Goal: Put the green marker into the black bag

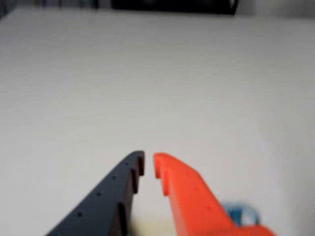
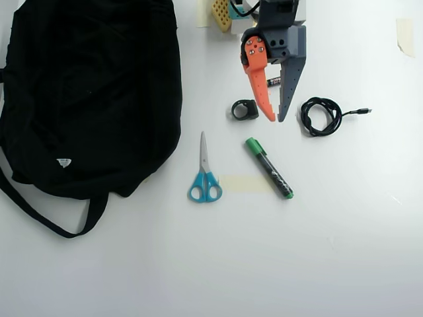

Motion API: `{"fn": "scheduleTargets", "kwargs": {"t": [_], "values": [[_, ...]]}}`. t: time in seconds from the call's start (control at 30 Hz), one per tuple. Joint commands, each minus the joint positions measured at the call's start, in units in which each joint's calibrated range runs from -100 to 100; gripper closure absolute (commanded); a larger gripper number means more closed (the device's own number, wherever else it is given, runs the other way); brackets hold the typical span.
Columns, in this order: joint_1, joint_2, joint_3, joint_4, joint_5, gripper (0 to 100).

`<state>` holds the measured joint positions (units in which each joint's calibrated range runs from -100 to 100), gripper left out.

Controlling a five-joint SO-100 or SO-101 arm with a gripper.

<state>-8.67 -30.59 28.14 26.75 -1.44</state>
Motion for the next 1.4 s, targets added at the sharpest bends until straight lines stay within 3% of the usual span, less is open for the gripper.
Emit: {"fn": "scheduleTargets", "kwargs": {"t": [0.0,0.37,0.87,1.07,1.37], "values": [[1.64,9.35,-12.51,-5.91,0.18,98],[2.46,21.38,-14.85,-25.11,0.23,98],[3.51,22.88,-13.86,-28.13,0.29,98],[3.14,22.21,-15.57,-15.72,0.23,98],[2.91,22.29,-22.48,17.78,0.23,98]]}}
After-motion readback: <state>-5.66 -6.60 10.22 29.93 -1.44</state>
